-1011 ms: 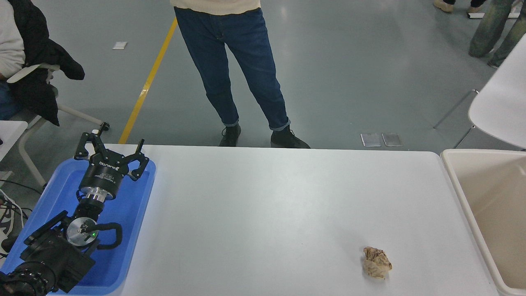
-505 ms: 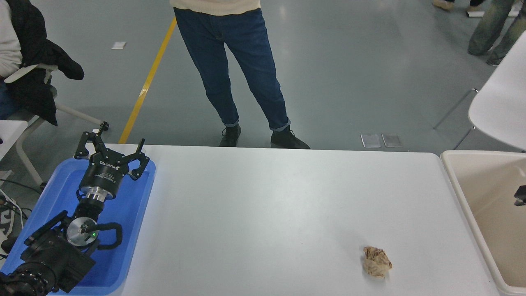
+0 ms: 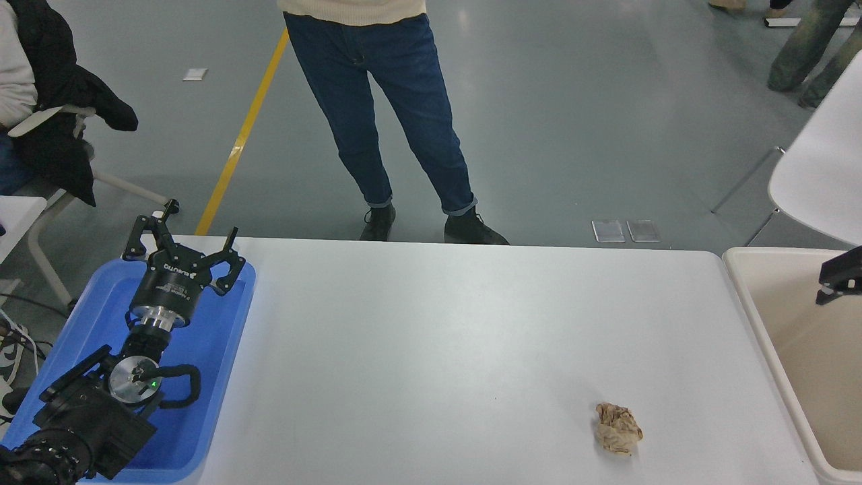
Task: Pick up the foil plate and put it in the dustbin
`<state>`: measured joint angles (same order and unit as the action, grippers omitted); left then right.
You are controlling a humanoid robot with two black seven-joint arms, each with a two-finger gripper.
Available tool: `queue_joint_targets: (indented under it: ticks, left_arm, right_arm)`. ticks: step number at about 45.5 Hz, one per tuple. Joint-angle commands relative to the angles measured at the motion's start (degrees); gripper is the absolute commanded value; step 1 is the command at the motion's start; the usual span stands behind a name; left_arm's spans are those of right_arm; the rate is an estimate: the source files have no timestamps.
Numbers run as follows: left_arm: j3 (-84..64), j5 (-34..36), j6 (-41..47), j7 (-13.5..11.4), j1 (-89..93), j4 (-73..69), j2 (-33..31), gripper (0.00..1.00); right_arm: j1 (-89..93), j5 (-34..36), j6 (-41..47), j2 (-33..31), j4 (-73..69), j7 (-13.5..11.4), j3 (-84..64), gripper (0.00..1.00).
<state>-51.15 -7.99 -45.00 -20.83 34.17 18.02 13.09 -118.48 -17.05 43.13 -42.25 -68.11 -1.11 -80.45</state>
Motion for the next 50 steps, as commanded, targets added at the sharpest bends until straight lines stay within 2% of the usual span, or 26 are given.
queue_joint_targets:
  ticks: [1,8,14,33,50]
  left_arm:
    - [0.0,0.1,0.0,0.0,0.0,0.0,0.0,1.00]
    - [0.0,0.1,0.0,0.0,0.0,0.0,0.0,1.00]
    - [0.0,0.1,0.0,0.1,0.0,0.0,0.0,1.00]
    - [0.0,0.1,0.0,0.1,-0.1,0.0,0.0,1.00]
    - [0.0,0.1,0.0,0.1,-0.1,0.0,0.0,1.00]
  right_arm:
    - [-5.3,-2.7,1.9,5.5,-2.6,0.1,-1.7,1.00]
    - [-12.0,-7.1,1.9,6.7,-8.4,0.1,-1.2,1.00]
    - [-19.2,-8.1,1.9,7.3,-14.5,0.1,-0.1,1.00]
    - [-23.5,-6.2,1.9,11.6,-17.9,0.5,3.1,1.00]
    - [-23.5,-2.2,1.9,12.5,-17.9,0.5,3.7,1.00]
